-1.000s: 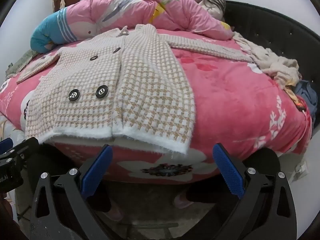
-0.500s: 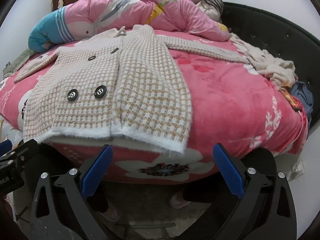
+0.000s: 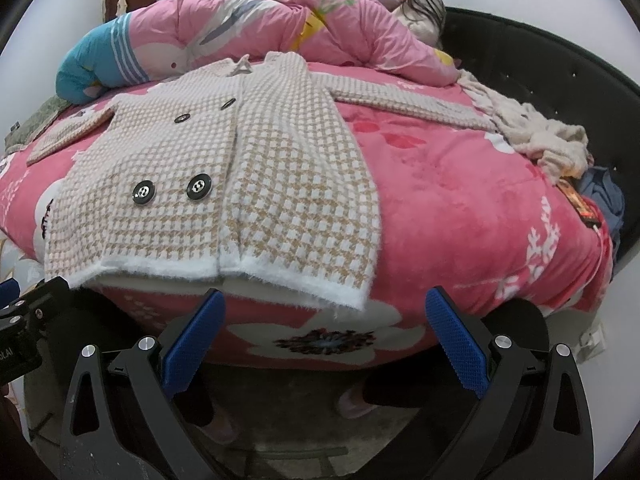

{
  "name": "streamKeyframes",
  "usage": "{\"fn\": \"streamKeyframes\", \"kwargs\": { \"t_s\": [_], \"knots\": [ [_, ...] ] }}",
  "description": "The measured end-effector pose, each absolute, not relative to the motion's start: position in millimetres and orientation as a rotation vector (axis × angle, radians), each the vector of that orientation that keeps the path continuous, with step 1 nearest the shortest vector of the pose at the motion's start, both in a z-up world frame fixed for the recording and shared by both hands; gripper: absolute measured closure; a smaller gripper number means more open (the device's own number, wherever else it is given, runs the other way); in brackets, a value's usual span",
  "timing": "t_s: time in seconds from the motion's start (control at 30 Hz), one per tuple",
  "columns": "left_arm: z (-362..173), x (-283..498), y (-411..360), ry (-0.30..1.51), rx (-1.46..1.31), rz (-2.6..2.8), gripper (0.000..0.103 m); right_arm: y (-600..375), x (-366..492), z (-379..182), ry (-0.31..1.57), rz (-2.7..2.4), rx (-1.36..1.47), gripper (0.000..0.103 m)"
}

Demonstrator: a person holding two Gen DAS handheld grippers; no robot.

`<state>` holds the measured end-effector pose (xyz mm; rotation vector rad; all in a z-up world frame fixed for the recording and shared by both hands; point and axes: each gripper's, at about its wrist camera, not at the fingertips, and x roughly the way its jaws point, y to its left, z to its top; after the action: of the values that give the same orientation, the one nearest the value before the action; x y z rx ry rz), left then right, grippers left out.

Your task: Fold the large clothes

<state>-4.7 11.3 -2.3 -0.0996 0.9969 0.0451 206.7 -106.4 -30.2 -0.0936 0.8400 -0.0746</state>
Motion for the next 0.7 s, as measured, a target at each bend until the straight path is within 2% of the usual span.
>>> {"fn": "streamKeyframes", "kwargs": {
  "t_s": [0.7],
  "knots": [
    [-2.8,-3.6,17.3,0.996,-0.084,0.068,0.004,-104.4,208.0,-29.4,0.836,-0.072,-0.099,0.007]
  ]
}}
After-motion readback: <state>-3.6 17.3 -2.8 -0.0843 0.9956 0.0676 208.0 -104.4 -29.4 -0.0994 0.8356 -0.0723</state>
